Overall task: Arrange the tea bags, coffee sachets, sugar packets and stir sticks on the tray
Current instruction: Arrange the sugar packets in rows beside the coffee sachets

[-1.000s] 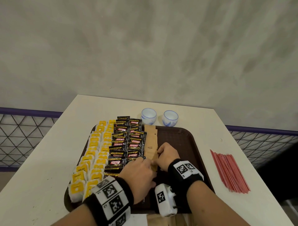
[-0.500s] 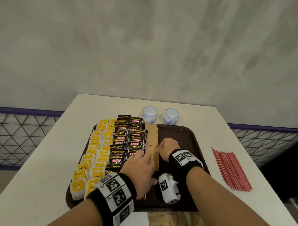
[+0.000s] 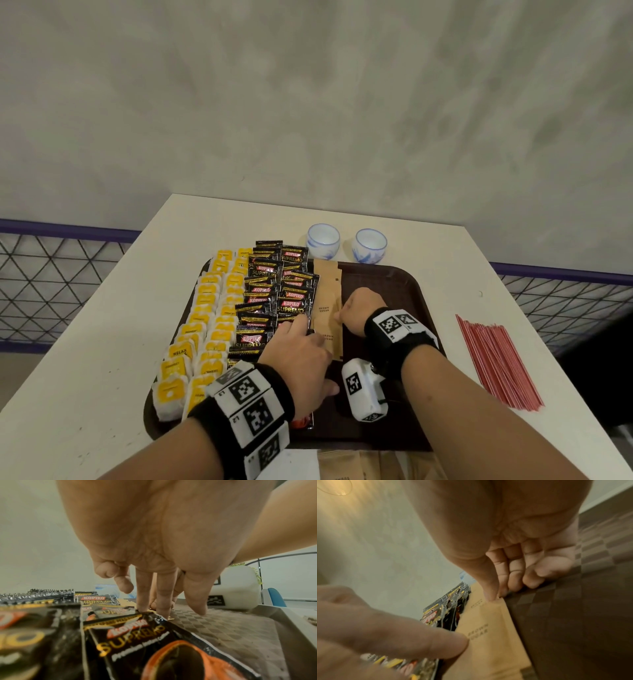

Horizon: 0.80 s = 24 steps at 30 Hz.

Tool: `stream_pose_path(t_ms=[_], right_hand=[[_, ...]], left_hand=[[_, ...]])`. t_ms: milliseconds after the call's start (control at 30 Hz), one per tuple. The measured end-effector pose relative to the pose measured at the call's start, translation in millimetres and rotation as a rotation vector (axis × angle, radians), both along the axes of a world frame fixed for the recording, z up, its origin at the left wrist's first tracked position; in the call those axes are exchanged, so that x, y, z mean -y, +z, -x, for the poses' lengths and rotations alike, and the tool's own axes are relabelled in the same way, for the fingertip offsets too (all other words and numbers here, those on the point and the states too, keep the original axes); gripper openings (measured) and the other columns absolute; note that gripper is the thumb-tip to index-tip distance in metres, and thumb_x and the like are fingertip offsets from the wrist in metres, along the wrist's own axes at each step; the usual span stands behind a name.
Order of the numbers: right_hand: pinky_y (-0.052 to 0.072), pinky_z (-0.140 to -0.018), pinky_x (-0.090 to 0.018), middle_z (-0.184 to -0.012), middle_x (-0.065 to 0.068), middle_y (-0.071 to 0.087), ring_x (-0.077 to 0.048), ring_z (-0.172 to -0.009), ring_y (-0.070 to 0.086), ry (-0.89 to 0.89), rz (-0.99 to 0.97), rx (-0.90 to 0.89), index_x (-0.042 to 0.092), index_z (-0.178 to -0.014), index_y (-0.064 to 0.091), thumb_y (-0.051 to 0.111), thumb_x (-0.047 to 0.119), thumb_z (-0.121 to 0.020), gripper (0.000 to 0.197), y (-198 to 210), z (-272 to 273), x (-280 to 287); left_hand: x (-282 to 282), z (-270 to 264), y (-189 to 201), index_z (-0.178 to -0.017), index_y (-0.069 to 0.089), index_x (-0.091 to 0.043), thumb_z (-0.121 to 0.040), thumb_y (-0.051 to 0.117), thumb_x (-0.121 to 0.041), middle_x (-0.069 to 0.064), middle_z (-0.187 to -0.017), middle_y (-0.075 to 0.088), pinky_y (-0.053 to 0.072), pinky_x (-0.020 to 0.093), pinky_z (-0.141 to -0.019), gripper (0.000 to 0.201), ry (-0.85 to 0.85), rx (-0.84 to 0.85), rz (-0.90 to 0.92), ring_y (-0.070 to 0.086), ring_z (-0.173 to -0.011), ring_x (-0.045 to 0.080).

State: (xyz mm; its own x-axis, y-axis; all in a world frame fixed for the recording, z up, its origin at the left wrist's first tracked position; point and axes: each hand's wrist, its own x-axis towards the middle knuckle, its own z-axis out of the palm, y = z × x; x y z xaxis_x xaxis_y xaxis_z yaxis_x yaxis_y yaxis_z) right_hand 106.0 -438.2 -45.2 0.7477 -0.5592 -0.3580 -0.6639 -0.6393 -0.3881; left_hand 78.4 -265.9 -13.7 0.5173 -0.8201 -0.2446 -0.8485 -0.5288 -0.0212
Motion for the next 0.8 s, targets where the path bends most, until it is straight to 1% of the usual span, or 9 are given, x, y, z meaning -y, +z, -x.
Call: stream_pose_path(t_ms=[67, 200, 300, 333, 467, 533, 633, 700, 800], right_hand=[[0.050, -0.074, -0.027, -0.104, -0.011, 0.069, -0.026, -0.096, 0.066, 0.019, 0.001, -0.027, 0.006, -0.102, 0.068, 0.069, 0.023, -0.084, 0.025, 0, -2, 0], [0.052, -0.078, -0.028, -0.105, -0.011, 0.069, -0.026, -0.098, 0.066, 0.033, -0.009, -0.032, 0.005, -0.102, 0.069, 0.068, 0.018, -0.084, 0.023, -1, -4, 3], [0.055, -0.081, -0.030, -0.104, -0.011, 0.071, -0.025, -0.097, 0.067, 0.067, -0.022, -0.017, 0.004, -0.088, 0.068, 0.063, 0.014, -0.085, 0.011, -2, -6, 4], [0.055, -0.082, -0.031, -0.103, -0.011, 0.071, -0.025, -0.097, 0.067, 0.072, -0.024, -0.002, 0.004, -0.085, 0.067, 0.062, 0.014, -0.086, 0.011, -1, -7, 4], [0.055, -0.089, -0.034, -0.106, -0.012, 0.070, -0.025, -0.100, 0.066, 0.049, -0.022, 0.050, -0.001, -0.098, 0.069, 0.056, 0.014, -0.090, 0.020, 2, -12, 8], [0.054, -0.086, -0.032, -0.107, -0.013, 0.070, -0.026, -0.101, 0.065, 0.046, 0.007, 0.067, 0.000, -0.095, 0.068, 0.057, 0.017, -0.091, 0.020, 4, -14, 8], [0.053, -0.079, -0.030, -0.102, -0.012, 0.072, -0.026, -0.095, 0.066, 0.035, 0.019, 0.110, 0.004, -0.089, 0.070, 0.062, 0.022, -0.088, 0.020, 11, -9, 7], [0.049, -0.078, -0.028, -0.097, -0.007, 0.070, -0.023, -0.092, 0.064, 0.061, 0.018, 0.182, 0.010, -0.084, 0.066, 0.065, 0.025, -0.087, 0.015, 28, 8, 5], [0.041, -0.073, -0.025, -0.081, 0.004, 0.061, -0.015, -0.080, 0.058, 0.072, -0.036, 0.342, 0.019, -0.085, 0.061, 0.069, 0.030, -0.085, 0.013, 65, 61, 3]], left_hand=[[0, -1, -1, -0.124, 0.057, -0.024, -0.088, 0.037, -0.063, -0.006, -0.126, 0.053, 0.030, 0.038, -0.092, 0.057, -0.002, -0.001, 0.004, 0.032, -0.109, 0.024], [0, -2, 0, -0.125, 0.056, -0.025, -0.088, 0.037, -0.063, -0.006, -0.128, 0.053, 0.030, 0.039, -0.092, 0.056, -0.006, -0.006, -0.002, 0.033, -0.108, 0.024], [0, -3, 0, -0.125, 0.056, -0.025, -0.087, 0.037, -0.063, -0.006, -0.129, 0.052, 0.030, 0.039, -0.092, 0.056, -0.008, -0.009, 0.003, 0.033, -0.108, 0.024], [-1, -3, 0, -0.125, 0.056, -0.025, -0.087, 0.038, -0.063, -0.006, -0.129, 0.052, 0.030, 0.039, -0.093, 0.056, -0.006, -0.011, 0.008, 0.033, -0.108, 0.024], [3, -3, 1, -0.125, 0.055, -0.024, -0.087, 0.040, -0.062, -0.007, -0.127, 0.052, 0.030, 0.038, -0.095, 0.056, 0.012, -0.013, 0.022, 0.033, -0.111, 0.024], [4, -5, 1, -0.125, 0.055, -0.024, -0.087, 0.040, -0.062, -0.007, -0.126, 0.052, 0.030, 0.037, -0.095, 0.056, 0.022, -0.016, 0.031, 0.033, -0.110, 0.023], [2, -5, 2, -0.125, 0.055, -0.024, -0.086, 0.042, -0.062, -0.006, -0.127, 0.052, 0.031, 0.037, -0.094, 0.056, 0.022, -0.019, 0.068, 0.035, -0.108, 0.023], [-2, -3, 9, -0.124, 0.056, -0.026, -0.086, 0.043, -0.061, -0.006, -0.130, 0.049, 0.033, 0.037, -0.096, 0.054, 0.021, -0.022, 0.118, 0.035, -0.112, 0.023], [-16, 6, 22, -0.126, 0.054, -0.031, -0.086, 0.044, -0.062, -0.010, -0.130, 0.046, 0.035, 0.035, -0.098, 0.051, 0.006, -0.076, 0.209, 0.036, -0.113, 0.018]])
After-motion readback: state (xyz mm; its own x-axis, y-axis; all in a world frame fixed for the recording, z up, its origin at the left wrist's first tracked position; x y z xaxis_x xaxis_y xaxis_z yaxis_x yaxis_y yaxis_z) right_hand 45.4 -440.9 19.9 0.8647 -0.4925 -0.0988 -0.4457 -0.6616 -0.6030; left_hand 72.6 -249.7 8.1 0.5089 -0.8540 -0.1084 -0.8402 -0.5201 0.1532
